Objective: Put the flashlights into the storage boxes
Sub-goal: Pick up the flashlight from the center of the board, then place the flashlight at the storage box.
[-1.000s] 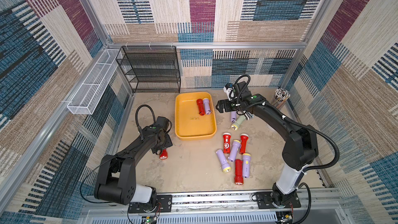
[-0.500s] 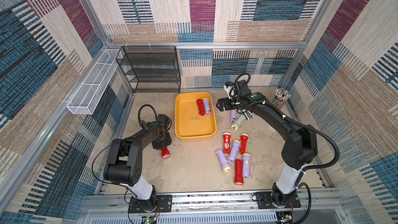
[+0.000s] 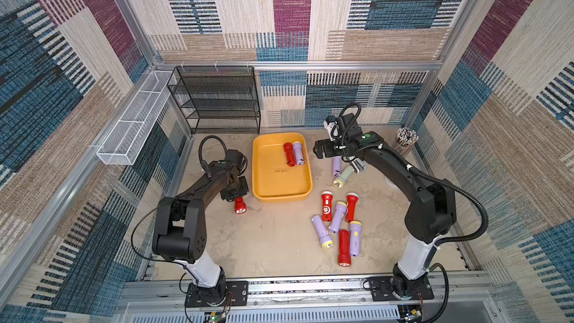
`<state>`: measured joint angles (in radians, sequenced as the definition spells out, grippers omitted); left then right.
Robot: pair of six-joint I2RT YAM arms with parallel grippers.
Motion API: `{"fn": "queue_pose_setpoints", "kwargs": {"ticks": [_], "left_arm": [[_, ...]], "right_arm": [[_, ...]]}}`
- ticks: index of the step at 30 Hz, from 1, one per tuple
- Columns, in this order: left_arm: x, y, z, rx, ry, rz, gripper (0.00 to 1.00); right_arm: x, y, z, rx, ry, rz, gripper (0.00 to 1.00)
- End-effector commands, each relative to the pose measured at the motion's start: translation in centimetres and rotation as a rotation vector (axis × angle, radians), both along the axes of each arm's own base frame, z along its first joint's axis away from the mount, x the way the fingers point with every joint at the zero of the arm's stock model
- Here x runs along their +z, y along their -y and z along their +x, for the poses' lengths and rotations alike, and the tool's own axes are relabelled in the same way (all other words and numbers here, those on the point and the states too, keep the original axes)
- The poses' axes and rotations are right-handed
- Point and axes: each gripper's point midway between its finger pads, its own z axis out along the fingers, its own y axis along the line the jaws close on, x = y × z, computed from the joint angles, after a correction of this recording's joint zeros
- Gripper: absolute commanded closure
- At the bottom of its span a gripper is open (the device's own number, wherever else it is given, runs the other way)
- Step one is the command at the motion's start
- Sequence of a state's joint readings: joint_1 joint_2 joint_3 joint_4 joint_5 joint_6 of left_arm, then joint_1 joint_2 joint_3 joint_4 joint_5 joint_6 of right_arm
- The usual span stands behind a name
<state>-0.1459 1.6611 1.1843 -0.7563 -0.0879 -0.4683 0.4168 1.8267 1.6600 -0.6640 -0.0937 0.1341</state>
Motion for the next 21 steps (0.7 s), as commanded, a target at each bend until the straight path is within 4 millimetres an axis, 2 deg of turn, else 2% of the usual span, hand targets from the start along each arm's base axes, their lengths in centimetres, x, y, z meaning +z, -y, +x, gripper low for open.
{"fn": "queue_pose_setpoints", "kwargs": {"ticks": [1,5,9,13,21], "left_arm": [[2.2,0.0,1.0,-0.045,0.015,0.017,0.82],[5.0,1.5,4.7,-0.058,0.087,-0.041,0.82],[6.6,3.3,8.4,-0.063,0.142,-0.106,0.82],[6.7,5.4,11.2,-0.080,0.159,-0.159,0.82],[6.4,11.4,16.1,-0.176,0.194,-0.232,0.80]], "right_arm": [[0.4,0.1,0.3,-0.014,0.016,-0.004,0.00],[0.3,0.3,0.1,-0.016,0.012,-0.003,0.00],[0.3,0.3,-0.3,-0.009,0.009,0.005,0.00],[-0.1,0.4,-0.5,-0.015,-0.003,0.002,0.00],[-1.2,1.2,-0.5,-0.054,-0.047,-0.041,0.00]]}}
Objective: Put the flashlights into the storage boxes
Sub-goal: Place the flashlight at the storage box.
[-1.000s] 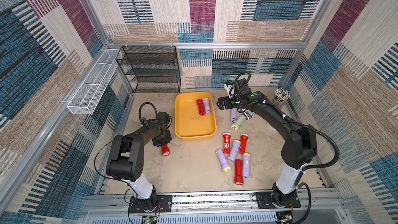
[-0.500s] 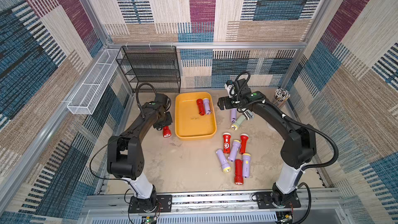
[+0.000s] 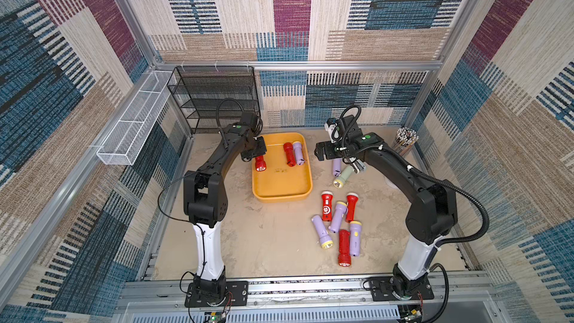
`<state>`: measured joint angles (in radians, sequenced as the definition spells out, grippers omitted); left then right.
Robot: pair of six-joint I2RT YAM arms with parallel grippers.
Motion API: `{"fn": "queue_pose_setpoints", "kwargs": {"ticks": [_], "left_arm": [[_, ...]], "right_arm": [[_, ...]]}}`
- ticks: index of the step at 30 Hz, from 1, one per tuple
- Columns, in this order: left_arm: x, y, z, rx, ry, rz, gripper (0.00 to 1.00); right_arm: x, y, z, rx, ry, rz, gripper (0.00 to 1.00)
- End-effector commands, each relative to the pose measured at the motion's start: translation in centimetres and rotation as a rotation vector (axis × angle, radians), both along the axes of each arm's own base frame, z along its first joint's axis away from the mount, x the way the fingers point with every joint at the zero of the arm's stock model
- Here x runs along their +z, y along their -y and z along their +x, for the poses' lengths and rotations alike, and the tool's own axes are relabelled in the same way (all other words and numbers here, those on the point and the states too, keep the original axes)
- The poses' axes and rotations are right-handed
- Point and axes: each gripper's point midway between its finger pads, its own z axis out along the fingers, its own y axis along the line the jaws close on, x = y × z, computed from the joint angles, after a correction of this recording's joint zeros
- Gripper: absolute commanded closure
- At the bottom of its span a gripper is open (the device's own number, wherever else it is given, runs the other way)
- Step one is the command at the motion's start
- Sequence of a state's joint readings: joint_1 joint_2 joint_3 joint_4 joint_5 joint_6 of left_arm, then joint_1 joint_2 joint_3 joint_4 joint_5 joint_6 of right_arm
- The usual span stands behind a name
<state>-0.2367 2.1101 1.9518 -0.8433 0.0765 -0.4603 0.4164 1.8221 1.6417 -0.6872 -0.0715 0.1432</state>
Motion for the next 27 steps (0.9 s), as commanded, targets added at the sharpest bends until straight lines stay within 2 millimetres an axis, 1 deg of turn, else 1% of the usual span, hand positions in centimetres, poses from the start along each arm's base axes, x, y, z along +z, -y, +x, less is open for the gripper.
{"fn": "queue_pose_setpoints", "kwargs": {"ticks": [1,4,7,13,21,24,25,26,27], "left_arm": [[-0.1,2.1,1.1,-0.032,-0.004,-0.045,0.80],[-0.4,3.4,2.6,-0.053,0.001,-0.057,0.78],[-1.6,4.2,3.6,-0.064,-0.008,-0.067,0.78],[-3.9,5.2,4.6,-0.068,-0.037,-0.091,0.76],[-6.0,6.1,5.7,-0.076,-0.054,-0.117,0.74],[-6.7,6.5,6.2,-0.077,-0.057,-0.131,0.72],[-7.0,6.7,6.2,-0.078,-0.061,-0.136,0.72],[-7.1,6.8,6.3,-0.078,-0.062,-0.140,0.71],[-7.3,6.9,6.4,-0.078,-0.064,-0.145,0.70]], "right_arm": [[-0.3,0.6,0.0,-0.036,-0.021,-0.021,0.00],[-0.8,0.8,0.0,-0.044,-0.042,-0.026,0.00],[-1.5,0.9,-0.1,-0.049,-0.067,-0.026,0.00],[-2.1,0.8,-0.5,-0.040,-0.097,-0.017,0.00],[-1.7,0.2,-0.8,0.000,-0.096,0.027,0.00],[-1.2,-0.3,-1.3,0.030,-0.078,0.061,0.00],[-0.6,-0.5,-1.3,0.040,-0.061,0.076,0.00],[-1.1,-0.6,-1.7,0.049,-0.069,0.082,0.00],[-0.9,-0.7,-2.0,0.059,-0.063,0.095,0.00]]}}
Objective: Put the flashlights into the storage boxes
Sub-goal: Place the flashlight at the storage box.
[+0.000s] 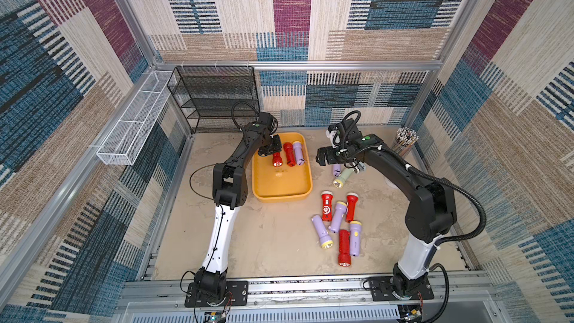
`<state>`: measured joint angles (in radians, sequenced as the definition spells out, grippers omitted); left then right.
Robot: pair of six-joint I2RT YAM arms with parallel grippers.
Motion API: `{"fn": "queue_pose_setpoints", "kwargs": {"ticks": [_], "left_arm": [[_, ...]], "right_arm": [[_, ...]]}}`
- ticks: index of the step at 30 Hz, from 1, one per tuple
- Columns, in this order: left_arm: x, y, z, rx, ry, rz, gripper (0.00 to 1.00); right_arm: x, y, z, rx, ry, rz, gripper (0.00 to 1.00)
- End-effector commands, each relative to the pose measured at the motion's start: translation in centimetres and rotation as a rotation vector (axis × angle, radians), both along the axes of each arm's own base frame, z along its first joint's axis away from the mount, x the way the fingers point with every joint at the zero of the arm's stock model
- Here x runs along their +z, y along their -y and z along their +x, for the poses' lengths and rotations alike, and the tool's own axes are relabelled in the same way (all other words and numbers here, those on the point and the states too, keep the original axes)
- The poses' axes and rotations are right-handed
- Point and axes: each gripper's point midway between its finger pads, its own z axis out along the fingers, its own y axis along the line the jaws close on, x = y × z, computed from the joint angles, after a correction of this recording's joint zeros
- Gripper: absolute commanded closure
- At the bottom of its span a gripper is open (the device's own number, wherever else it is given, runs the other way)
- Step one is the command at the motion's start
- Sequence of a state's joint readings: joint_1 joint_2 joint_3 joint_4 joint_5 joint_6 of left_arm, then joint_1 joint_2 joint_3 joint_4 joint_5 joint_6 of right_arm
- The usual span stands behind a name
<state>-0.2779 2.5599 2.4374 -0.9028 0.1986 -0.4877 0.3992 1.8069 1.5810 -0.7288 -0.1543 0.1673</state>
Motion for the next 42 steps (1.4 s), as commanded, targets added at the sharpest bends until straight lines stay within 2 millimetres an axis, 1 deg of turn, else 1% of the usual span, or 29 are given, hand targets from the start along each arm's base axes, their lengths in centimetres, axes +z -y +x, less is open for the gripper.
{"fn": "queue_pose_setpoints", "kwargs": {"ticks": [1,4,8,18,20,29,32,35,37,42], "left_arm": [[-0.3,0.8,0.2,-0.005,-0.008,-0.040,0.70],[-0.8,1.3,0.2,-0.010,-0.014,-0.053,0.68],[-1.3,2.1,0.2,-0.024,-0.011,-0.063,0.66],[-1.0,3.0,1.0,-0.039,0.023,-0.092,0.57],[-0.8,3.2,1.1,-0.042,0.027,-0.100,0.54],[1.0,3.7,1.2,-0.069,0.065,-0.104,0.34],[1.6,3.8,1.0,-0.074,0.071,-0.106,0.31],[2.3,3.8,0.8,-0.077,0.077,-0.106,0.30],[3.0,4.0,0.5,-0.084,0.086,-0.103,0.30],[4.4,4.3,-0.5,-0.099,0.092,-0.093,0.29]], "right_arm": [[1.5,-1.2,0.0,0.049,0.057,0.072,0.00],[1.5,-1.4,-0.7,0.068,0.052,0.095,0.01],[1.4,-1.3,-1.1,0.067,0.050,0.101,0.00],[1.8,-0.9,-1.4,0.041,0.046,0.096,0.00],[1.9,-0.8,-1.6,0.037,0.045,0.098,0.00],[2.0,0.0,-2.2,0.015,0.053,0.089,0.00],[2.3,-0.1,-2.7,0.027,0.057,0.098,0.00],[2.8,-0.6,-3.5,0.068,0.068,0.131,0.00],[3.0,-0.5,-3.9,0.074,0.073,0.144,0.00],[2.0,0.4,-4.4,0.041,0.051,0.118,0.00]]}}
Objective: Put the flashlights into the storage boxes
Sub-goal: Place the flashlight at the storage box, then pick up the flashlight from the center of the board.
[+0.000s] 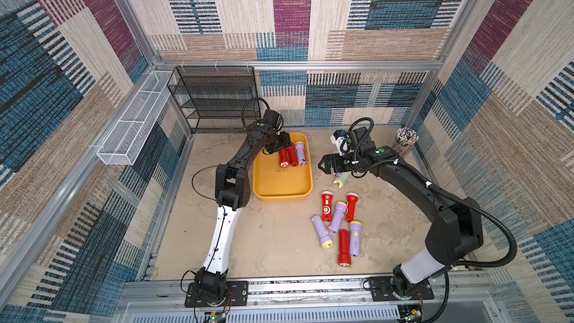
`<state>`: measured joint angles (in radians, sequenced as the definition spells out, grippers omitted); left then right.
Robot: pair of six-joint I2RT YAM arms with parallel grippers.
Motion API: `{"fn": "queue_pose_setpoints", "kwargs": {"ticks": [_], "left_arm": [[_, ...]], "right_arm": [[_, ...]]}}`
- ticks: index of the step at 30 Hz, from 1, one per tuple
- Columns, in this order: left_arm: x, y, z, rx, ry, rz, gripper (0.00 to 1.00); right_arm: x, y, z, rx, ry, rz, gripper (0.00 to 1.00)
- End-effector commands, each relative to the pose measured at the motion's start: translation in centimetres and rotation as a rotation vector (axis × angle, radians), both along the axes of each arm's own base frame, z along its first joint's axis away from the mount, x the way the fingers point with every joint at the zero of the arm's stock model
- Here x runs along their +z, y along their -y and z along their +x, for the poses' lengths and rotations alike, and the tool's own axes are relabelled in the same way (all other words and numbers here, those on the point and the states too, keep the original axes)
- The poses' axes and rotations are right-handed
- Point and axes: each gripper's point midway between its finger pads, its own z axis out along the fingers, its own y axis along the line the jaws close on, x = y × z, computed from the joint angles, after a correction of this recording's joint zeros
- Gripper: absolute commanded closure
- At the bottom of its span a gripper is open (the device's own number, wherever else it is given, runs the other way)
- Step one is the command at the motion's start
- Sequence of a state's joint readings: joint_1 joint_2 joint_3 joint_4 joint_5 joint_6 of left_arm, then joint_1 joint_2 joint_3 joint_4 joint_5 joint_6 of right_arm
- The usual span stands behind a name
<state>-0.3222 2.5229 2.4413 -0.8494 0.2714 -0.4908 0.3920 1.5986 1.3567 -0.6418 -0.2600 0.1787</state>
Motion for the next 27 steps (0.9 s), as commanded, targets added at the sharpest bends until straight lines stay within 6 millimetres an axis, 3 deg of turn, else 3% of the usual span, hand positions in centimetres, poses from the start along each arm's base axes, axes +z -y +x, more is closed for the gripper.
{"fn": "queue_pose_setpoints", "kwargs": {"ticks": [1,6,12,18,21,27], "left_arm": [[1.4,0.5,-0.6,-0.028,0.025,-0.002,0.29],[2.7,1.0,-2.2,-0.055,0.037,0.027,0.29],[4.5,1.4,-4.0,-0.091,0.050,0.033,0.30],[4.7,2.3,-6.9,-0.162,0.042,0.071,0.33],[5.0,2.8,-8.6,-0.204,0.051,0.102,0.33],[6.7,2.9,-11.1,-0.252,0.092,0.151,0.33]], "right_arm": [[0.4,0.1,-0.1,-0.007,0.024,0.013,0.00],[0.7,0.4,-1.0,-0.012,0.039,0.033,0.00],[-0.9,1.7,-1.2,-0.061,0.014,-0.022,0.00],[-3.0,3.9,-0.3,-0.155,-0.042,-0.074,0.01],[-4.3,5.4,0.4,-0.217,-0.079,-0.087,0.06],[-5.4,6.1,1.4,-0.246,-0.107,-0.083,0.14]]}}
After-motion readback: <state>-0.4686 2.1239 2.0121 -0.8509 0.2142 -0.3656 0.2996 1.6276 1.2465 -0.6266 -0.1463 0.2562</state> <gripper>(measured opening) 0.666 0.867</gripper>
